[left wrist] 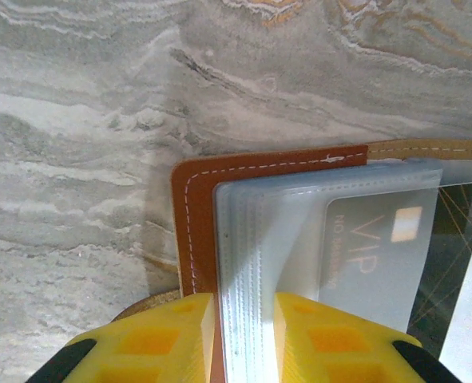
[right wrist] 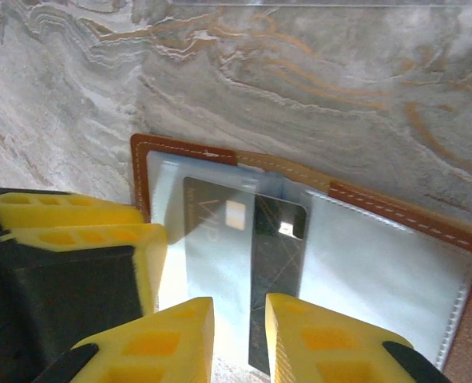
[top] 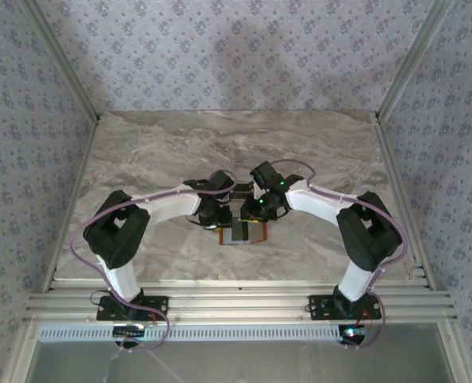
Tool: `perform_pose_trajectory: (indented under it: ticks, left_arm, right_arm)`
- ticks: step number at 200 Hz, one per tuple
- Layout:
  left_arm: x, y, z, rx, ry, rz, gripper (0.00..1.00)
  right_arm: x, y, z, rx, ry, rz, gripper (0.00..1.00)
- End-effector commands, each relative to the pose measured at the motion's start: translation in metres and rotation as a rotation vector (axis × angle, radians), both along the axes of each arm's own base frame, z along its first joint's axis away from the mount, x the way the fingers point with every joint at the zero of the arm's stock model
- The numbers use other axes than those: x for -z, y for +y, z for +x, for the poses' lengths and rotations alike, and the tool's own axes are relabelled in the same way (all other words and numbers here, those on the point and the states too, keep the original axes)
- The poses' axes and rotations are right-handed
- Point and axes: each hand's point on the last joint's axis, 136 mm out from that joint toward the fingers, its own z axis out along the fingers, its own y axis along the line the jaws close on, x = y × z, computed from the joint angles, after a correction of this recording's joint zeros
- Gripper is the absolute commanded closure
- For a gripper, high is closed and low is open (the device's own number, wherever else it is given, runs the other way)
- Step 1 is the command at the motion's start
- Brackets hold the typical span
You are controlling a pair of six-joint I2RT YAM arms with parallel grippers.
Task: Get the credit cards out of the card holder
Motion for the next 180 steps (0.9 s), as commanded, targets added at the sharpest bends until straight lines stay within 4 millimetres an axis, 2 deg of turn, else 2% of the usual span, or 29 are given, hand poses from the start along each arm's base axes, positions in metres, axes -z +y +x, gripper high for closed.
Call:
perform_pose_trajectory:
  ticks: [1,66,109,180]
  left_arm:
    - [-0.02,-0.005,0.003,0.025,-0.025,-0.016,0.73]
    - [-0.016,-0.015,0.003,0.033,-0.011,-0.041,0.73]
    - [0.0,-0.009,-0.001,0.036,0.023,0.001,0.74]
    - [0.019,0.007,-0.011,0.041,0.056,0.066,0.75]
  right_arm:
    - [0.006,-0.007,-0.007,-0.005,0.03,0.012,0.74]
    - [0.014,-0.004,-0.007,-0.016,0.056,0.066,0.74]
    - [0.016,-0.003,-0.006,-0.013,0.06,0.072,0.74]
    - [0.041,-0.008,-0.011,-0.011,0.099,0.043,0.74]
